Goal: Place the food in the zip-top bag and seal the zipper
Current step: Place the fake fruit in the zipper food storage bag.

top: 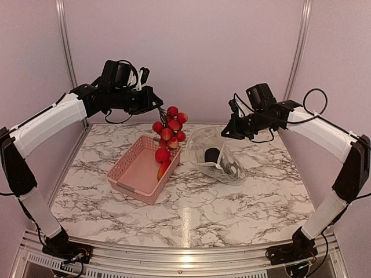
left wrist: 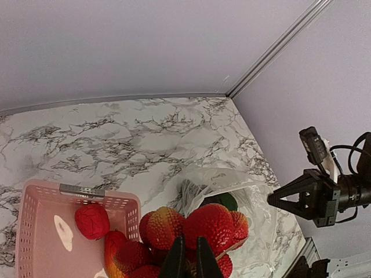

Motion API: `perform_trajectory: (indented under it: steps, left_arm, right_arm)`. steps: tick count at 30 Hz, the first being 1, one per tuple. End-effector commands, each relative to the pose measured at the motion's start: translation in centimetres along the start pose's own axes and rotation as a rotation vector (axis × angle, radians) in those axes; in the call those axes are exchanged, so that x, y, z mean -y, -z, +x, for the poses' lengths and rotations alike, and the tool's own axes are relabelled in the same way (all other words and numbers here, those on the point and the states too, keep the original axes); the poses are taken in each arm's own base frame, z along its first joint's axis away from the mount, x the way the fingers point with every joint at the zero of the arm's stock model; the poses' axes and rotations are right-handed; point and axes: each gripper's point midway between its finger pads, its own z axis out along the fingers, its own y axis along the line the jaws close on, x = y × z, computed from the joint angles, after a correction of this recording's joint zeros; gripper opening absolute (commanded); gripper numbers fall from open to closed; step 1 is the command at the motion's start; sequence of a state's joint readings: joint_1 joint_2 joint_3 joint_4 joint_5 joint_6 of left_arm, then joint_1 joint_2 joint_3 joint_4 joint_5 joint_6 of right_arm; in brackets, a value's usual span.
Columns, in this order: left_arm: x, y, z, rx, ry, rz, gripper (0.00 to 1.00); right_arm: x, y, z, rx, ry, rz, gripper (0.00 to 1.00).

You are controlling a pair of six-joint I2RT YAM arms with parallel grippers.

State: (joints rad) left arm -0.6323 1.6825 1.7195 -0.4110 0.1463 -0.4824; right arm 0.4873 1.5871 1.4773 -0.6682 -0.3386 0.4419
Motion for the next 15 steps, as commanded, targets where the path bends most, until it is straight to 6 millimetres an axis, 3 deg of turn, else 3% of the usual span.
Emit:
perform_trajectory:
  steps: [1, 10, 15]
  left_arm:
    - [5.3, 1.4, -3.4, 0.112, 0.025, 0.190, 0.00]
    - [11.8, 0.3, -3.0, 0.159, 0.068, 0.453, 0.00]
    - [12.5, -1.7, -1.2, 0.141, 0.118, 0.532, 0.00]
  right_arm:
    - [-2.1, 1.9, -1.3, 0.043, 0.020, -0.030, 0.00]
    - [-2.9, 2.5, -1.6, 0.053, 0.017, -0.046, 0.00]
    - [-3.2, 3.0, -1.8, 0.062, 0.013, -0.056, 0.00]
